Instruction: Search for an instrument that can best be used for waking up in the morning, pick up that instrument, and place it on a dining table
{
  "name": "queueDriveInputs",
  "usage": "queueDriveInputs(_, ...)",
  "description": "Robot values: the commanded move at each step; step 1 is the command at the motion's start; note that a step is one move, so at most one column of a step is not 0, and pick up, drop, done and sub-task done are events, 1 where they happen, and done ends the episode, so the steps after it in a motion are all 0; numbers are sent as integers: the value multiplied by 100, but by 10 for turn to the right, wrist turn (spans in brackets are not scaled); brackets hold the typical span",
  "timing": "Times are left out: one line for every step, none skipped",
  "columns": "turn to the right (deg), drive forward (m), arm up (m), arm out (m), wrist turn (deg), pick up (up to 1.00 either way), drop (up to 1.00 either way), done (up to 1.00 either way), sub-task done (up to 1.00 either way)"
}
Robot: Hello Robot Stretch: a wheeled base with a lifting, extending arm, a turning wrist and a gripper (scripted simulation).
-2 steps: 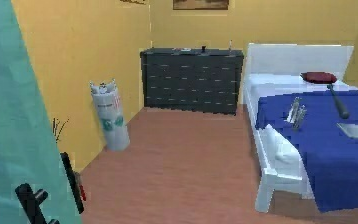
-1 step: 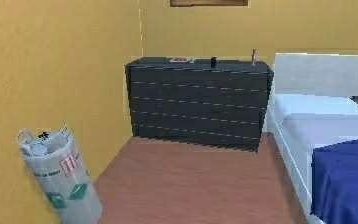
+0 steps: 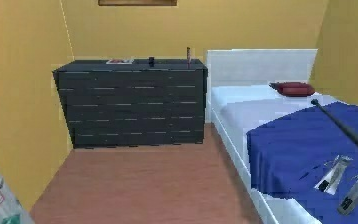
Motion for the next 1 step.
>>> queueDriveInputs(0,100,0,0,0,0,0,0,0)
